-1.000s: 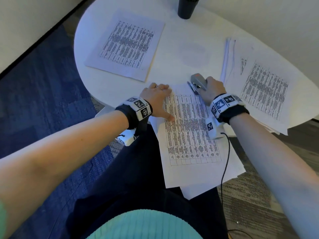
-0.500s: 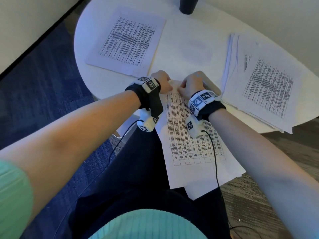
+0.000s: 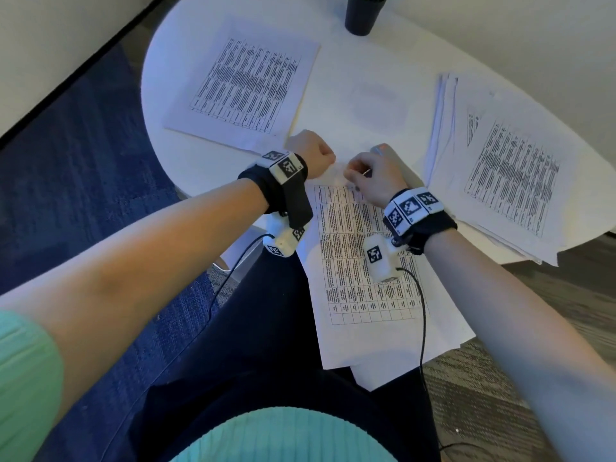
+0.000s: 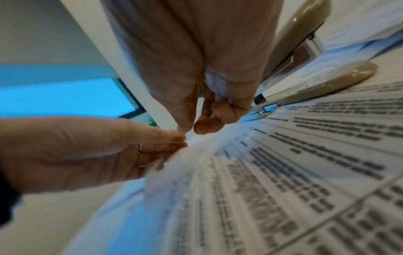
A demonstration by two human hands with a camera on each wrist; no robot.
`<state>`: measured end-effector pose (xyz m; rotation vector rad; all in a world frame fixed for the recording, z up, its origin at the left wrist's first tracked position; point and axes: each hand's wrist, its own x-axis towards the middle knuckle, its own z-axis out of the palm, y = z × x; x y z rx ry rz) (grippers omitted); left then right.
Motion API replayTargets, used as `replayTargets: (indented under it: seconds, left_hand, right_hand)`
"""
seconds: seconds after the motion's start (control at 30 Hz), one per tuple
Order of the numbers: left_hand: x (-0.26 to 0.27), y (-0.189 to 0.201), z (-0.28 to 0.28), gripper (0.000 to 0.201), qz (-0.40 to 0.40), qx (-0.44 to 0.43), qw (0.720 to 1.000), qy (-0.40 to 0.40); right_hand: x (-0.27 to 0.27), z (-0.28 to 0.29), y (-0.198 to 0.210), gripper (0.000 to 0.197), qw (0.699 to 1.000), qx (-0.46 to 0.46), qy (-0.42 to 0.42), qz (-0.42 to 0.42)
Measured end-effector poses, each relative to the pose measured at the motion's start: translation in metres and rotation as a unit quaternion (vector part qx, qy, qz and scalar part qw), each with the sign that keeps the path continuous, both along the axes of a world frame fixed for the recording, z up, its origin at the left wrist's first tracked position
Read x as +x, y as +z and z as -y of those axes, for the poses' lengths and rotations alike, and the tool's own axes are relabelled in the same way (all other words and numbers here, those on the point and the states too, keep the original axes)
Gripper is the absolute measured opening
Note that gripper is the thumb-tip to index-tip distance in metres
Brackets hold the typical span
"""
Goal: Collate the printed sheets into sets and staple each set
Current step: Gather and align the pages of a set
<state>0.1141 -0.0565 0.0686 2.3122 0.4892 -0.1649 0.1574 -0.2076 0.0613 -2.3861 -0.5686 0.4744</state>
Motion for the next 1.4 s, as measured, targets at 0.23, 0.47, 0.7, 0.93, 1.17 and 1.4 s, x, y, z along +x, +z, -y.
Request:
replayTargets:
  seconds: [0.23,0.47,0.7,0.93,1.17,1.4]
  left_hand:
    - [-0.038,0.008,-0.006,0.038,0.008,-0.479,0.855,0.196]
    - [-0.064,0.000,-0.007,0.047,-0.038,-0.630,0.730,0.261]
    - [-0.095,0.000,-0.042,0.038,-0.073,-0.508,0.821,0.252]
    - [-0.151,-0.027,-0.099,0.039,-0.236,-0.297,0.902,0.206]
    - [-0.162,-0.033,-0.095,0.059,-0.239,-0.266,0.919,0.167]
    - [-0.163,-0.011,-0.083,0.042,-0.183,-0.082,0.977,0.067]
  right_hand:
    - [-0.026,-0.015,0.027,0.006,0.990,0.120,0.034,0.071]
    - [-0.044,-0.034,0.034,0.012,0.983,0.091,0.095,0.124]
    - [-0.035,-0.024,0.026,0.016,0.993,0.043,0.057,0.097]
    - [-0.039,-0.009,0.002,0.020,0.985,-0.105,0.124,0.065]
    - [-0.050,-0.027,-0.002,0.032,0.974,-0.116,0.180,0.079]
    - [-0.016,-0.002,0.023,0.039,0.948,-0.199,0.040,0.247]
